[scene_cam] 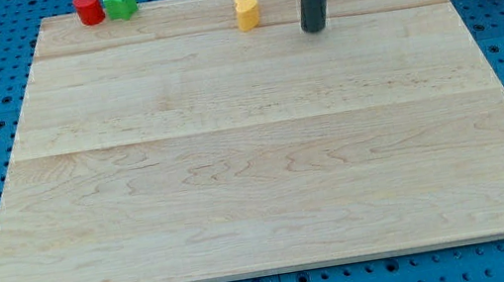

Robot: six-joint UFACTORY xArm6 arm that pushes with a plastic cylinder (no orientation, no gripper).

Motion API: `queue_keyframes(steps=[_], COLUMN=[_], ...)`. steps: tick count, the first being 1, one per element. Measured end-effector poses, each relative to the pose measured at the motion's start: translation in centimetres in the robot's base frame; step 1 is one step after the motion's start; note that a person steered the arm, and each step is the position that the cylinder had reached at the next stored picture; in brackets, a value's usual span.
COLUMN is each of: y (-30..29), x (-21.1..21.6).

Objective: Move yellow heart slightly down

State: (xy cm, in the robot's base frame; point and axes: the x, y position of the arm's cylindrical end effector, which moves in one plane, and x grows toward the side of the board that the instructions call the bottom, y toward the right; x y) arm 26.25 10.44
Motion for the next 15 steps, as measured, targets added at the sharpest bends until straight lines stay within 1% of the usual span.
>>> queue_keyframes(steps=[1,2,3,4,5,6,7,8,9,10,11,12,13,14,15], y=[-3.6,-10.7,-17.4,-18.3,-19.3,-19.2,-16.7,-5.9,-3.4,-3.5,-8.9,-14.3,-14.3,-5.3,-3.4], x=[0.7,9.2,8.5,4.0,-2.5,6.4,22.5,29.8,21.1,11.5,8.0,10.1,10.8,7.1,-2.1])
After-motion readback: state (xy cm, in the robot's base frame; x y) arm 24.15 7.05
